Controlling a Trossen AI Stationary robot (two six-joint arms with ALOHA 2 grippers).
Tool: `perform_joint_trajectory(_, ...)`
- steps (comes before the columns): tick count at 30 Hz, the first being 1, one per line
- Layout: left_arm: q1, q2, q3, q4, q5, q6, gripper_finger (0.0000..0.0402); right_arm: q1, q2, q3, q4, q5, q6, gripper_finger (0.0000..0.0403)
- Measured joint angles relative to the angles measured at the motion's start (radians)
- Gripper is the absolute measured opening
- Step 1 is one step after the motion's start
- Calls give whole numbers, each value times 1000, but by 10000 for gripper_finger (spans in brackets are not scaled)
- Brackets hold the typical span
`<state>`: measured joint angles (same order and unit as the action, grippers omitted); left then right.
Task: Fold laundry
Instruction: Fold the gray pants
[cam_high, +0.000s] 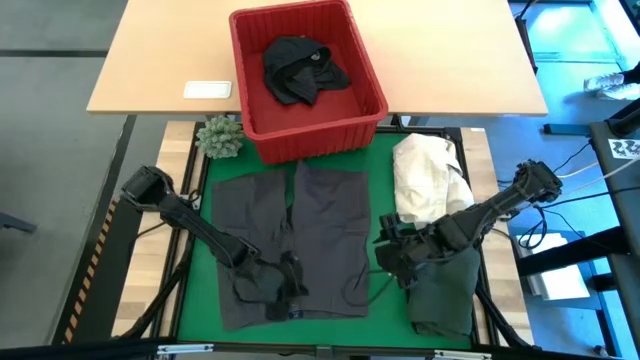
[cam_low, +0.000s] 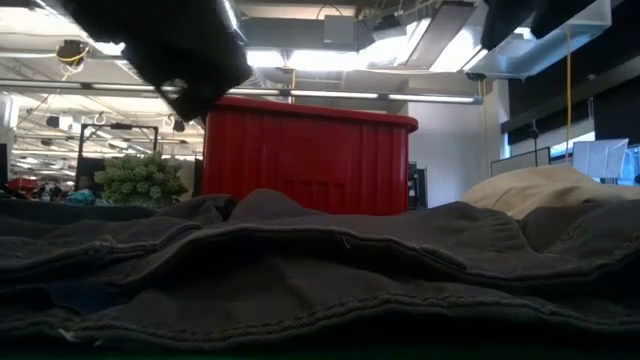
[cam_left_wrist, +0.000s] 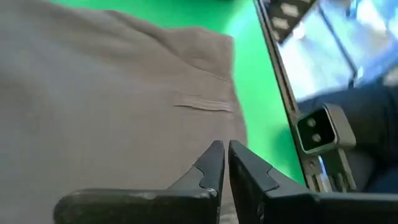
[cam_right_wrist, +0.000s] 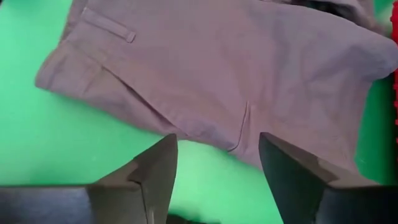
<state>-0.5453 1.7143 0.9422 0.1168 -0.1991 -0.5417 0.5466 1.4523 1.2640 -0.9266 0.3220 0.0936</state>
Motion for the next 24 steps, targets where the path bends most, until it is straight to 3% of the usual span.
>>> perform_joint_trajectory(5,0,137,218,-234,51,61,6,-33,5,0,19,0,-28,225)
perform_joint_trajectory(9,9,221,344,-312,70,82,15,-46,6,0,19,0,-32,218)
perform_joint_trajectory(15,16,305,454,-372,116,109,71,-52,6,0,27,0,-44,216)
perform_joint_trajectory(20,15,332,495,-536,57,107,125,-51,6,-7,36,0,-45,216)
perform_joint_trajectory(24,15,329,501,-501,14,110,156,-61,6,-57,43,-4,-50,216)
